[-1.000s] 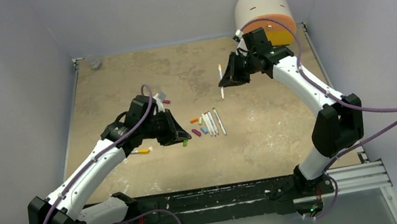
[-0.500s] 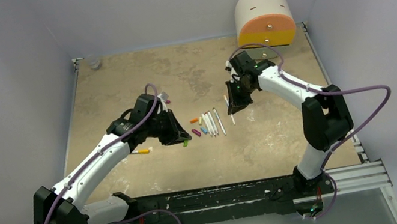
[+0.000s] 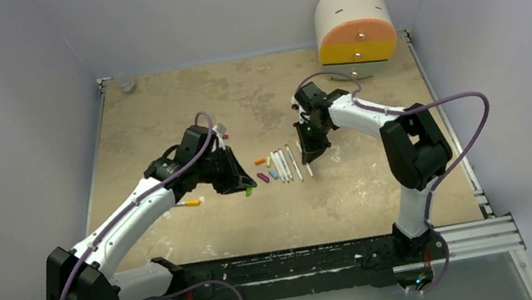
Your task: Open the pen caps
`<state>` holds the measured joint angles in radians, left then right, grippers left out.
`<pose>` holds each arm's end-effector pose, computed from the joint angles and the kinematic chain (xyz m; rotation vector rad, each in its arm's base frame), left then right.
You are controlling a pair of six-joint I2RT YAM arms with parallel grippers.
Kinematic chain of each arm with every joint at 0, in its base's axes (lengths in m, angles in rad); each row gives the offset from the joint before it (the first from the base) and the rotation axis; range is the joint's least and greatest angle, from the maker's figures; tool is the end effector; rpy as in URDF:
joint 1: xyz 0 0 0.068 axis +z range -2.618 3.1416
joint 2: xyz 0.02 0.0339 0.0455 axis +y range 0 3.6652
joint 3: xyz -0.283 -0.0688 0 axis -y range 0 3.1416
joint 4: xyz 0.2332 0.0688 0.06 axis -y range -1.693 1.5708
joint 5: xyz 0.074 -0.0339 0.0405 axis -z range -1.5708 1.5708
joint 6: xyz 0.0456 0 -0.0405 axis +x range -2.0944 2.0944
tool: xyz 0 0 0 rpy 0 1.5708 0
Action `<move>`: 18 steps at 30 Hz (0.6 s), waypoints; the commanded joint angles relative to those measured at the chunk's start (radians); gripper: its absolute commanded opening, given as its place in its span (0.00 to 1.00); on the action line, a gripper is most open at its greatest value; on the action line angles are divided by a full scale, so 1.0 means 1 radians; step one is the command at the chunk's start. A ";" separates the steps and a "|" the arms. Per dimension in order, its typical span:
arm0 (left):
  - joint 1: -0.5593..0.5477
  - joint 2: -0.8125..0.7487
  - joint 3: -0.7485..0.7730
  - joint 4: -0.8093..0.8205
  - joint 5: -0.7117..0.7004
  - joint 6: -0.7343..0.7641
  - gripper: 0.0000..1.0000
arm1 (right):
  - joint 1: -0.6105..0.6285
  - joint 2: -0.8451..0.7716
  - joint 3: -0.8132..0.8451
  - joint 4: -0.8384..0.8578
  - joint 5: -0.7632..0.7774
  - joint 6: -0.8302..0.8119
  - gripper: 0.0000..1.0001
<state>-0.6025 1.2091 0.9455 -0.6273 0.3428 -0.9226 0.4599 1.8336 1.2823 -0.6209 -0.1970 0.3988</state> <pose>0.1842 -0.1453 0.2844 -0.2676 2.6963 -0.9992 0.3273 0.1721 0.2063 -0.1424 2.8167 0.4904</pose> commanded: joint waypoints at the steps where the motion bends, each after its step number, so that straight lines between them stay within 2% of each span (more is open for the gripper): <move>1: 0.000 0.003 0.045 0.015 -0.008 0.023 0.00 | 0.013 0.018 0.020 0.018 0.019 -0.025 0.00; 9: 0.000 0.010 0.042 0.017 -0.008 0.031 0.00 | 0.035 0.037 0.015 0.029 0.015 -0.021 0.08; 15: 0.000 0.018 0.037 0.028 -0.005 0.029 0.00 | 0.058 0.044 0.010 0.029 0.014 -0.012 0.24; 18: 0.000 0.024 0.039 0.029 -0.002 0.030 0.00 | 0.063 0.044 0.005 0.030 0.012 -0.008 0.28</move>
<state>-0.6025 1.2282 0.9459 -0.6266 0.3420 -0.9188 0.5114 1.8767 1.2823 -0.5919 -0.1925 0.3927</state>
